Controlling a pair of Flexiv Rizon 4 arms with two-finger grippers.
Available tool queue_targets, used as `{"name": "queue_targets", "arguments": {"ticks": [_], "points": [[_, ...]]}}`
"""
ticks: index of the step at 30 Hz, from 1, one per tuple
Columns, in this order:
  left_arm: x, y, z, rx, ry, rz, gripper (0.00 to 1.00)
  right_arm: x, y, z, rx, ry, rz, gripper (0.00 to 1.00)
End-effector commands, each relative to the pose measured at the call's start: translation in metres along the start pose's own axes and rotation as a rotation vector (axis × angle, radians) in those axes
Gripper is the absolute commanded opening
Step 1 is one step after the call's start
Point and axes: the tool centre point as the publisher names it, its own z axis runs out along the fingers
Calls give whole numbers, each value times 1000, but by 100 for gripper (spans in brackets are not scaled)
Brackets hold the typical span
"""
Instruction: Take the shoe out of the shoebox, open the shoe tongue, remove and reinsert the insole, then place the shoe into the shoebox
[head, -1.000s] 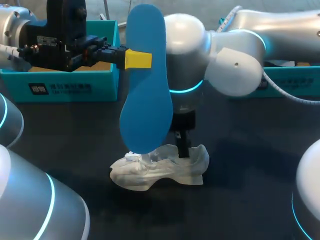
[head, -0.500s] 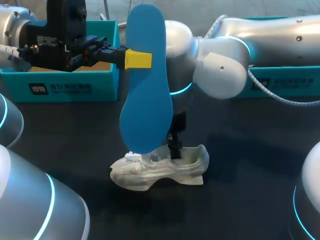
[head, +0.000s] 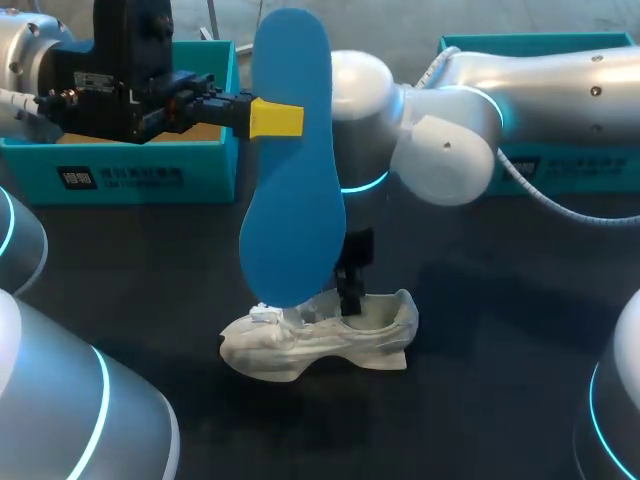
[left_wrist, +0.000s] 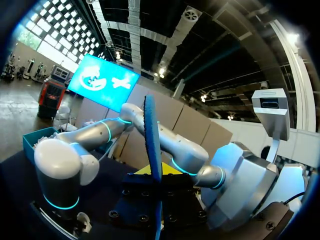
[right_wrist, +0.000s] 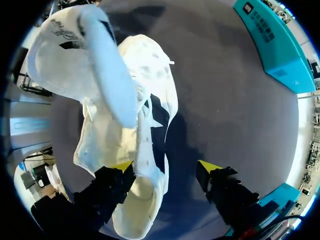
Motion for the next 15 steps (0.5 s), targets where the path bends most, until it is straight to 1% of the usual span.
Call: {"name": "queue_targets", "arguments": {"ticks": [1,2,4,6,7,8,10,15], "points": [[-1,-1,1,-4,0,-1,0,-2,2,6,-2,9,2,52],[-1,-1,1,-4,0,-1,0,-2,2,7,-2,12,2,50],[-1,-1,1,-4,0,-1,0,-3,2,9,-3,22,1,49],[-1,-1,1,-4,0,-1,0,-3,2,10,-3,28,0,45],[-1,-1,1,-4,0,-1,0,-3,1,11,-2,31,0,40],[-1,-1,1,-4,0,-1,0,-3,1,11,-2,35,0,31],[-1,-1,1,-4,0,-1,0,-3,0,12,0,42,3,0],[-1,-1,1,-4,0,-1,0,-1,-1,11,9,49,1,0]]}}
